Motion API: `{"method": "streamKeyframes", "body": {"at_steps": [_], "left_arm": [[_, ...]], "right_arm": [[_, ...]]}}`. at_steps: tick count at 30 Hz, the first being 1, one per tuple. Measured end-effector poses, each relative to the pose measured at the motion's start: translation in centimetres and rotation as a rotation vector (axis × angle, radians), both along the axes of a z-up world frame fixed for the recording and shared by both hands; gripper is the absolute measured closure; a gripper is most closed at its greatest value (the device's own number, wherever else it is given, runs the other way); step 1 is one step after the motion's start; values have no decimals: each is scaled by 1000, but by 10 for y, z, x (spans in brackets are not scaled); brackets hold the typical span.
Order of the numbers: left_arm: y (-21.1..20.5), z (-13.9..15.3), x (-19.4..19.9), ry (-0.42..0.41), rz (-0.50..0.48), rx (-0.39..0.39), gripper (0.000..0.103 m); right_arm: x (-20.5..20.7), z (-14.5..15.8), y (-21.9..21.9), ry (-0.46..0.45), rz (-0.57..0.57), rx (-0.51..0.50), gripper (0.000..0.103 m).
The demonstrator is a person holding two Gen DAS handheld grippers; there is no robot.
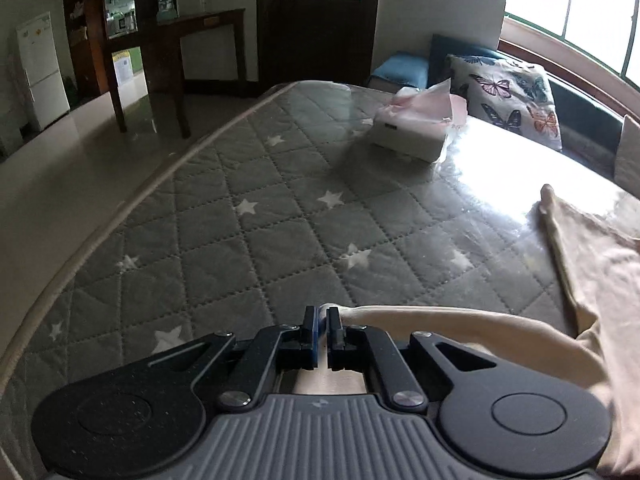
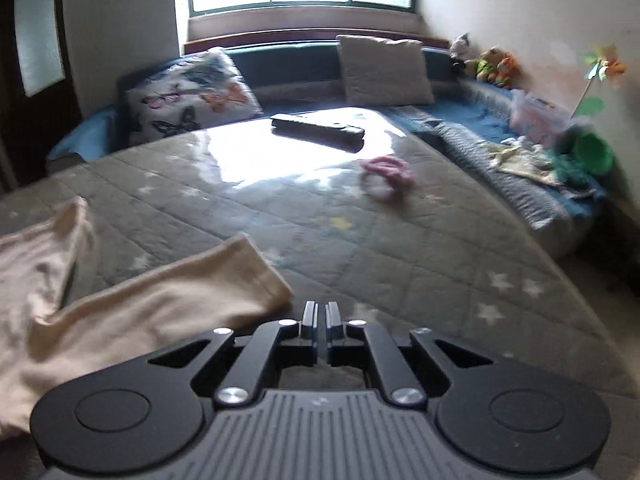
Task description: Fold clothes
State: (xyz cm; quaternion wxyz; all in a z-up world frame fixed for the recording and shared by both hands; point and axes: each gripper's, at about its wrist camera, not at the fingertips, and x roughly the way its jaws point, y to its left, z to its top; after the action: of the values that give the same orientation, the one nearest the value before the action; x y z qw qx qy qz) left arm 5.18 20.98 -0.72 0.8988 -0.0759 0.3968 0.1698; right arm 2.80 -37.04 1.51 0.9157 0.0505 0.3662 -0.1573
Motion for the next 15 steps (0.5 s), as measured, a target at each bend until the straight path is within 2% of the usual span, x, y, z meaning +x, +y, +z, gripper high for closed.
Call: {"method": "streamKeyframes", "body": {"at_steps": [2,4,5,6,8,9,13,14,15], "left_arm": [[-2,4,-2,0,5,34,93],[-2,9,-2,-8,7,55,82],[-4,13,-4,-15,4,58,72],[-5,16,-5,-25,-4,62,69],[-15,23,-9,-50,-41,56,69],[-21,28,-12,-63,-66,49,69],[-63,39,-22,-101,-239,-9,69],[-76,40,-24,-104,-296,-25,69],[-90,39,-25,-106,-351,-37,69]], "right_arm": [[-1,1,6,-14,49,8,85],[3,1,11,-19,91,36,79],[7,1,14,-20,106,45,76],[12,1,16,-20,117,50,74],[25,-2,14,-8,121,68,62],[29,-5,13,0,117,83,60],[44,-16,9,24,96,134,64],[46,-18,9,27,87,135,73],[46,-20,9,26,79,132,78]]}}
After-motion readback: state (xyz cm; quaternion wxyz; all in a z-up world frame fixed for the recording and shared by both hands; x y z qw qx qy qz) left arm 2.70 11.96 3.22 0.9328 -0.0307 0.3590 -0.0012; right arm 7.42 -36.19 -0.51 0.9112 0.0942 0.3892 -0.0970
